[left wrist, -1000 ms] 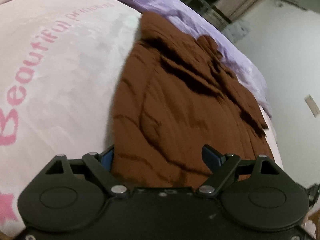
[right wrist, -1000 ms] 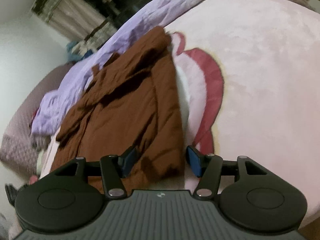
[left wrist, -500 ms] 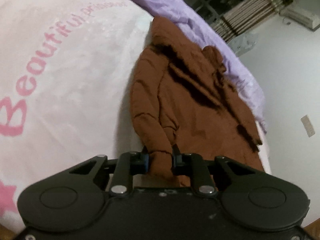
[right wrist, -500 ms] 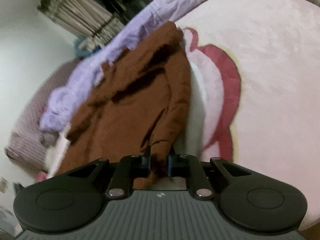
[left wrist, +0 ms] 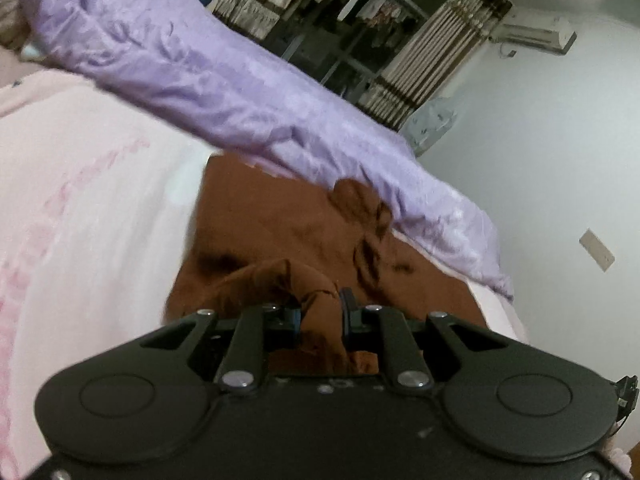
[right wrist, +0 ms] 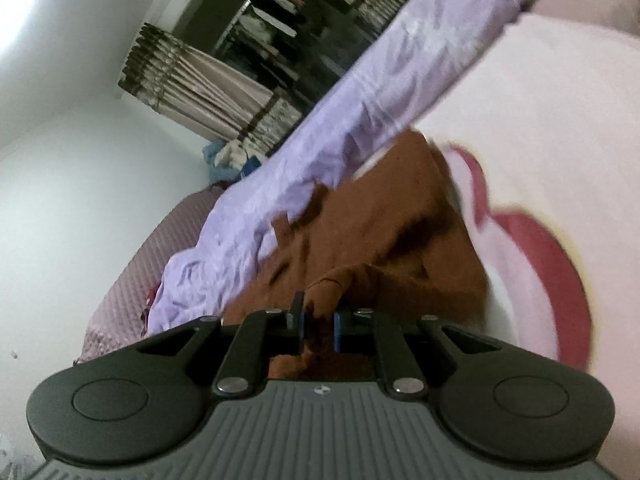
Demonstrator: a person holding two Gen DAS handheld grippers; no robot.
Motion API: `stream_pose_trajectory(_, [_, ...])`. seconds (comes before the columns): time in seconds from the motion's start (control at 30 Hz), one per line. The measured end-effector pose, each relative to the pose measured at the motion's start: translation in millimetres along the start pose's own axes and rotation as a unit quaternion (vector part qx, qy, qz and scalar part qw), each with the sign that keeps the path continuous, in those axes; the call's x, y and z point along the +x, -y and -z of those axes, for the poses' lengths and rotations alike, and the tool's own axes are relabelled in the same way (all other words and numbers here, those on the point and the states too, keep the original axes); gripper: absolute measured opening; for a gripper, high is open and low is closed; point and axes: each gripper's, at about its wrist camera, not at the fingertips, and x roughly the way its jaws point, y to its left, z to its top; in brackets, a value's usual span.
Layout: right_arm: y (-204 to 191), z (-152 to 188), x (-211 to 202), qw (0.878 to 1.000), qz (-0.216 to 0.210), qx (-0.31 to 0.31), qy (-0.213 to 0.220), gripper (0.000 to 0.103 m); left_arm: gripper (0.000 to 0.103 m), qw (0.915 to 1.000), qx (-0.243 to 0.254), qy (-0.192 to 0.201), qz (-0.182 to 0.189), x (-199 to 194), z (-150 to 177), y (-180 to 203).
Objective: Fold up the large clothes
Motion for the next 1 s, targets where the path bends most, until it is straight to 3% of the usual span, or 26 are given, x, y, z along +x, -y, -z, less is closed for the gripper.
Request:
stream_pose_trajectory(0.2, [-11.3, -65.0, 60.3, 1.0, 0.009, -0.006, 0.019, 0.013, 0.015, 0.9997, -0.02, 0.017, -0.001, 56.8, -61.4, -14.7])
stream_pose_trajectory(0.33, [-2.9, -100.4, 111.1, 0.999, 0.033, 0.0, 0.027, 0.013, 0.015, 0.9992, -0.029, 0.01, -0.026, 108.0, -90.3, -33.1])
stream_pose_trajectory(0.43, [18.8, -115.6, 149.8, 0.998, 0.056, 0.019, 0.024, 0.013, 0.02, 0.9978, -0.047, -0.014, -0.043, 153.4, -103.7, -54.4])
stream_pose_trajectory(0.57, [62.7, -110.5, 197.8, 0.992, 0.108, 0.066, -0.003, 0.014, 0.028, 0.9907, -0.096, -0.077, -0.059, 209.0, -104.1, -90.7])
stream_pose_trajectory(0.63, [76.1, -105.4, 206.1, 0.99, 0.109, 0.093, -0.003, 0.015, 0.029, 0.99, -0.112, -0.074, -0.043, 211.5, -105.4, -100.4])
stream_pose_trajectory(0.7, [83.1, -102.9, 204.1, 0.989, 0.083, 0.121, 0.001, 0.024, 0.03, 0.9912, -0.113, -0.063, -0.032, 201.2, -111.9, -102.5])
stream_pose_trajectory(0.77, [81.6, -105.3, 198.7, 0.989, 0.077, 0.126, -0.002, 0.029, 0.035, 0.9922, -0.11, -0.044, -0.039, 185.8, -119.2, -100.6])
stream_pose_trajectory(0.8, [77.4, -107.6, 193.8, 0.989, 0.082, 0.121, 0.001, 0.034, 0.04, 0.9932, -0.104, -0.035, -0.039, 177.1, -124.1, -98.3])
stream_pose_trajectory(0.83, [70.8, -109.8, 189.0, 0.99, 0.088, 0.112, 0.007, 0.038, 0.056, 0.994, -0.096, -0.022, -0.048, 169.5, -127.4, -93.5])
stream_pose_trajectory(0.9, [54.7, -115.5, 181.5, 0.99, 0.105, 0.086, 0.032, 0.064, 0.06, 0.9952, -0.05, 0.009, -0.084, 152.6, -131.8, -76.4])
stream_pose_trajectory(1.0, [20.0, -117.8, 178.8, 0.989, 0.136, 0.01, 0.063, 0.064, 0.06, 0.997, -0.01, 0.009, -0.076, 142.8, -129.2, -53.3])
